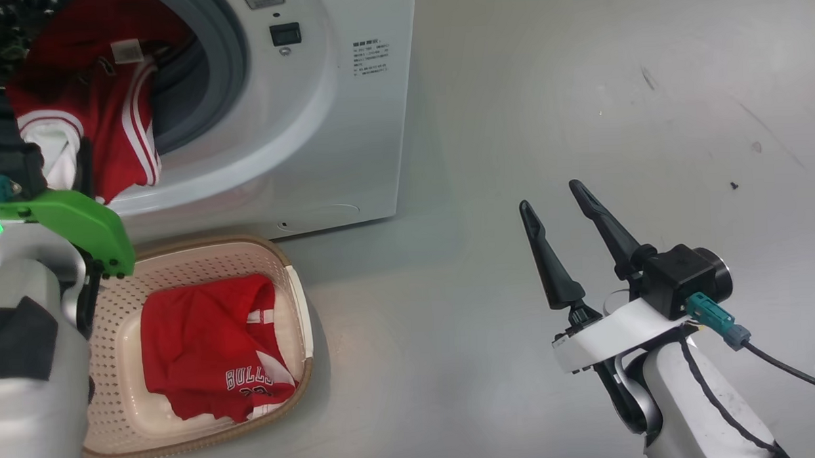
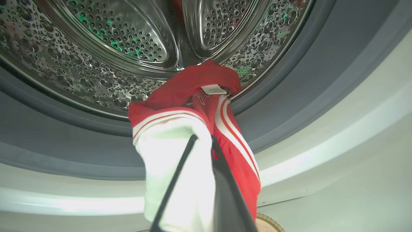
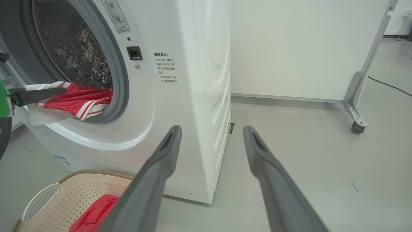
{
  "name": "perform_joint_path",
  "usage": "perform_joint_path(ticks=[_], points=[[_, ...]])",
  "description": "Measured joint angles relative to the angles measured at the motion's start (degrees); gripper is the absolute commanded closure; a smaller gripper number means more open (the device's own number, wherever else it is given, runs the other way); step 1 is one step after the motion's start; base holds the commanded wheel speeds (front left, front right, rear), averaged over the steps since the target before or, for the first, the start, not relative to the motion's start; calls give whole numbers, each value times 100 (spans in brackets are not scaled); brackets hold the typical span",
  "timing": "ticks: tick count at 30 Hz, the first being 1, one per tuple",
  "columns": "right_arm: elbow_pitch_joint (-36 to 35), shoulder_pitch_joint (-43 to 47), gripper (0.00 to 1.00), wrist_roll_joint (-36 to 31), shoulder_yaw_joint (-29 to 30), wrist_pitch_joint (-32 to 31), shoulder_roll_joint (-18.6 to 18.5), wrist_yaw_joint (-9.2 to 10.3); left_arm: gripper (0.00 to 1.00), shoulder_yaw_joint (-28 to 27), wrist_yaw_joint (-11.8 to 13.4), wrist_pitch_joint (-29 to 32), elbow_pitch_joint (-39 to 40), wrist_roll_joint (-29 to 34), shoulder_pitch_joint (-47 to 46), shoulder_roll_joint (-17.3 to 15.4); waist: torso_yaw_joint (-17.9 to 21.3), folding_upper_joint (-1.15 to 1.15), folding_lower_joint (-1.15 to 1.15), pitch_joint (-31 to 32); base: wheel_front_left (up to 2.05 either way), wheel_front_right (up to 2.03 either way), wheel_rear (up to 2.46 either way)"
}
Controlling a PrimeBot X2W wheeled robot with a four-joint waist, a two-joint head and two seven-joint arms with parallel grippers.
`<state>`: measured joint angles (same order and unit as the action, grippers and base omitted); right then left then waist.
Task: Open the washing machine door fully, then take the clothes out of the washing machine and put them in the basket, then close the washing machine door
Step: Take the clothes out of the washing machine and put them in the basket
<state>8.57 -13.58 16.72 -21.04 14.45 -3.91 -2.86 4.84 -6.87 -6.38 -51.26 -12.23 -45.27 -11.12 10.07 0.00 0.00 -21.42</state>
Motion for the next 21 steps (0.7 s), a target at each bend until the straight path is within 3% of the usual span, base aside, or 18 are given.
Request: perform_joint_path(ticks=[9, 21], points=[[52, 233, 0, 0, 246, 0, -100, 3, 100, 191, -7, -582, 43, -56, 665, 135, -266, 0, 0, 485, 0, 0, 0], [99, 566, 0, 1, 276, 0, -56, -3, 100, 360, -8, -789, 516, -14, 1494, 155, -473, 0, 0, 1050, 0, 0, 0]])
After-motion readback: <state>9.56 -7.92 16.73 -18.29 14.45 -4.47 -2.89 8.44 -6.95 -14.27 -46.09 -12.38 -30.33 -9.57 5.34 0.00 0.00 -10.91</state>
